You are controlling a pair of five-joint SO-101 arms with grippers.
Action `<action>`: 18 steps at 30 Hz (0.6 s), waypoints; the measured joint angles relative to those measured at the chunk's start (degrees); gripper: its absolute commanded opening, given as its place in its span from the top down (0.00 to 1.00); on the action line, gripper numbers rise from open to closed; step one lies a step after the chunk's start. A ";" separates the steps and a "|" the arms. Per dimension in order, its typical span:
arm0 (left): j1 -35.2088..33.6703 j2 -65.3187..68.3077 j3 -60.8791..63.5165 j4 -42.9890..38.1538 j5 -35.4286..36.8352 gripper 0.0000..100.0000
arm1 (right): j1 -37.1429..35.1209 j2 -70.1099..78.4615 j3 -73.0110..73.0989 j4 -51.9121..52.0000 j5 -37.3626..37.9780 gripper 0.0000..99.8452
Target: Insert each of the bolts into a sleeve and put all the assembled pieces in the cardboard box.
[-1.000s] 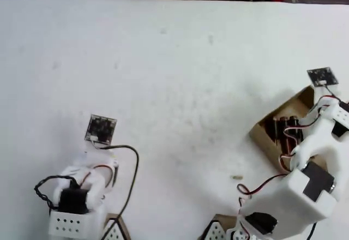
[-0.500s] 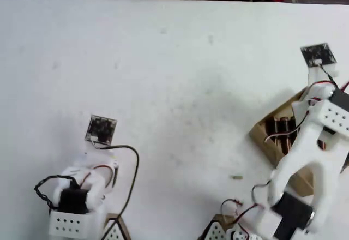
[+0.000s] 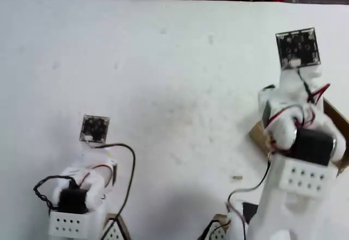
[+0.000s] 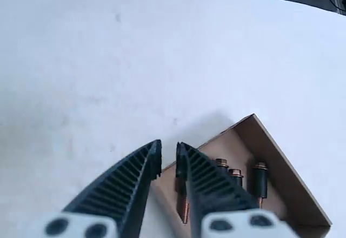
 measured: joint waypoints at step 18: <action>-4.13 0.00 0.00 0.00 0.53 0.98 | -9.67 -30.15 21.98 -0.88 -0.88 0.97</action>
